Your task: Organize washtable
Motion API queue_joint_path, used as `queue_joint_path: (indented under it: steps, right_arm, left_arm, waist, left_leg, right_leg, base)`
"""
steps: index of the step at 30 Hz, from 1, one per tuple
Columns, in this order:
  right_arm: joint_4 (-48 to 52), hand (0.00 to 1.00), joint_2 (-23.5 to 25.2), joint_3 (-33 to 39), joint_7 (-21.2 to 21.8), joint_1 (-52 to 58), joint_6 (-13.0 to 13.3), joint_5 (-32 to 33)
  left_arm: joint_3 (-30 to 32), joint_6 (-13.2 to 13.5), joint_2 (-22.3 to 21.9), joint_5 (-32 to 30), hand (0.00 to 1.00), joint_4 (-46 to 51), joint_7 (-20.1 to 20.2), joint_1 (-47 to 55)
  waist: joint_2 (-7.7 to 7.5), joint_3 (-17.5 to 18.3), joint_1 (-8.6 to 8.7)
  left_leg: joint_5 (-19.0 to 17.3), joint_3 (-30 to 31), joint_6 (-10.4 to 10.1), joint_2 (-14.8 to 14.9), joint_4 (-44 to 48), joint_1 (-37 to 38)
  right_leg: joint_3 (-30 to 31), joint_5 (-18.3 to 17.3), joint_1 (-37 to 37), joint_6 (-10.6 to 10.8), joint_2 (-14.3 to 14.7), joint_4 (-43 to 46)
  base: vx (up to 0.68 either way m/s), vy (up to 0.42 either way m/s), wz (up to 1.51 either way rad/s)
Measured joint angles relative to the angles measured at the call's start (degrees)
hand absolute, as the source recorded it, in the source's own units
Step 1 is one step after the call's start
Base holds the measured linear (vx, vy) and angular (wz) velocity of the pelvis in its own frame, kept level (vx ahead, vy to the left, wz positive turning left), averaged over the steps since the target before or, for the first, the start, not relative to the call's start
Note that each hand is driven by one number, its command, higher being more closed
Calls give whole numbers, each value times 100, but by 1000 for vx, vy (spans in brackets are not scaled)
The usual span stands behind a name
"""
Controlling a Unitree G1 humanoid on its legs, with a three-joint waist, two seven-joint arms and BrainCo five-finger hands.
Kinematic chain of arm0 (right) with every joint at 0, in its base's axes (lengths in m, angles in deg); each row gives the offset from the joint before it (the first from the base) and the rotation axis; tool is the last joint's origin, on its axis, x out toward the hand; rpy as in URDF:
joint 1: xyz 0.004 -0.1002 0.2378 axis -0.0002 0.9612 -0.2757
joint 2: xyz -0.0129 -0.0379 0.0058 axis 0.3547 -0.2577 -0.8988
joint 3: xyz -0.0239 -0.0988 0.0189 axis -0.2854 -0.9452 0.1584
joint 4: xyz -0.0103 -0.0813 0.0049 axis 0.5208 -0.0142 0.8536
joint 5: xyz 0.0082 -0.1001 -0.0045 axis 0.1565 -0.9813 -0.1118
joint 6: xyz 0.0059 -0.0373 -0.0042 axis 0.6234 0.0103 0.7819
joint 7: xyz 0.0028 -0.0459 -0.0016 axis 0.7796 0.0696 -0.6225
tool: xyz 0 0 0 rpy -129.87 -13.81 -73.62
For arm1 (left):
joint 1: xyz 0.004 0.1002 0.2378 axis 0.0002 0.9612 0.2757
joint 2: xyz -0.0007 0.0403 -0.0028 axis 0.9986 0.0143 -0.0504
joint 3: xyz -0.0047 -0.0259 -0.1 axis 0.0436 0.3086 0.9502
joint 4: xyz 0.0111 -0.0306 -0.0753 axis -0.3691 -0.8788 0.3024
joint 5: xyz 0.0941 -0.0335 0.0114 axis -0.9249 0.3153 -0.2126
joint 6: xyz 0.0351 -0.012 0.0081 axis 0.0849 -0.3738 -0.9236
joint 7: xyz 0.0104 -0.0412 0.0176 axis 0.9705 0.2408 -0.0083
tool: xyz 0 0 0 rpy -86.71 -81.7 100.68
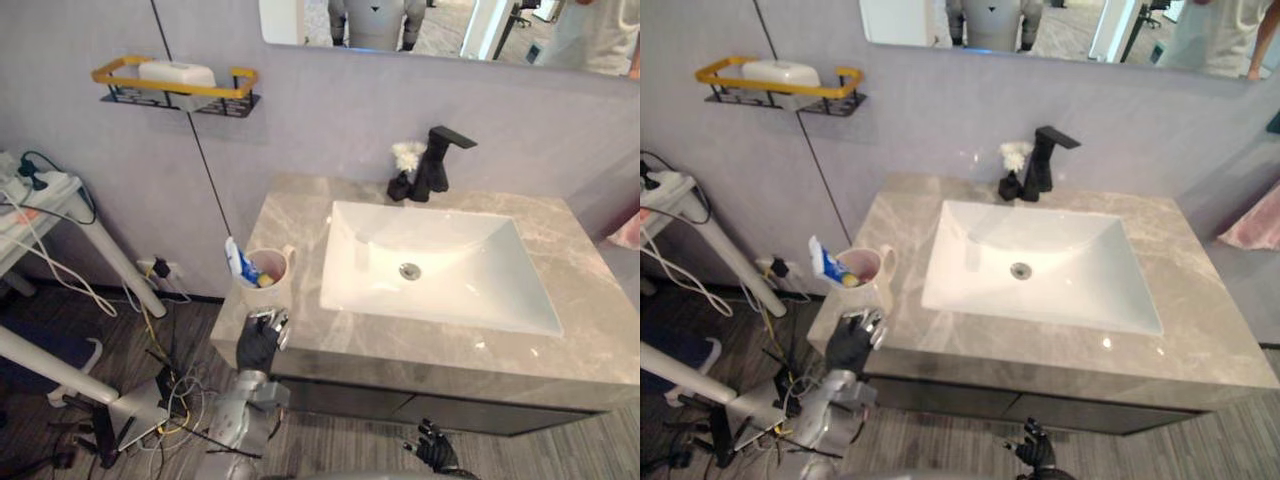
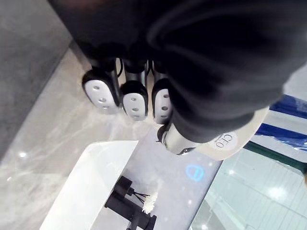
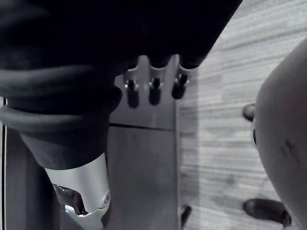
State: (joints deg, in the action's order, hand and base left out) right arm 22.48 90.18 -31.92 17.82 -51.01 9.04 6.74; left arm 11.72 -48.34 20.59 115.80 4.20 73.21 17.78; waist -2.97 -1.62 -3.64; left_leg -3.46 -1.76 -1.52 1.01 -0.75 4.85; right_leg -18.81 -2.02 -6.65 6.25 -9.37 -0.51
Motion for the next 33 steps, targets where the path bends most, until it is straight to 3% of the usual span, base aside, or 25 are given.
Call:
queue_joint_path:
  steps: [10, 27, 30, 33]
  right_arm:
    - [-51, 0, -20, 3, 4, -117, 0, -4]
    - [-61, 0, -108, 25, 157, -383, -6, -70]
    - [-61, 0, -116, 27, 161, -429, -9, -130]
    - [-60, 0, -125, 77, 160, -430, -11, -131]
  left_arm:
    - [50, 5, 221, -78, 100, -218, -19, -340]
    - [580, 73, 436, -498, 100, -319, -82, -623]
    - [724, 64, 479, -524, 100, -320, -80, -649]
    - [780, 66, 531, -526, 100, -354, -94, -736]
  waist:
    - [-42, 3, 70]
    - [-83, -36, 160]
    - [-94, -40, 276]
    - [-103, -49, 269]
  left_leg:
    - [279, -6, -12, -1, -443, 175]
    - [281, -158, -8, -8, -459, 66]
    - [281, -165, -7, -11, -459, 58]
    - [280, -237, -6, -5, -459, 21]
  right_leg:
    - [-2, 164, -4, -14, 67, -252]
    - [175, 317, 99, -41, 126, -483]
    - [183, 325, 110, -37, 123, -484]
    - [252, 341, 190, -40, 129, -483]
  base:
    - [-41, -16, 0]
    - [-18, -3, -4]
    - [-31, -3, -4]
    - [-28, -5, -10]
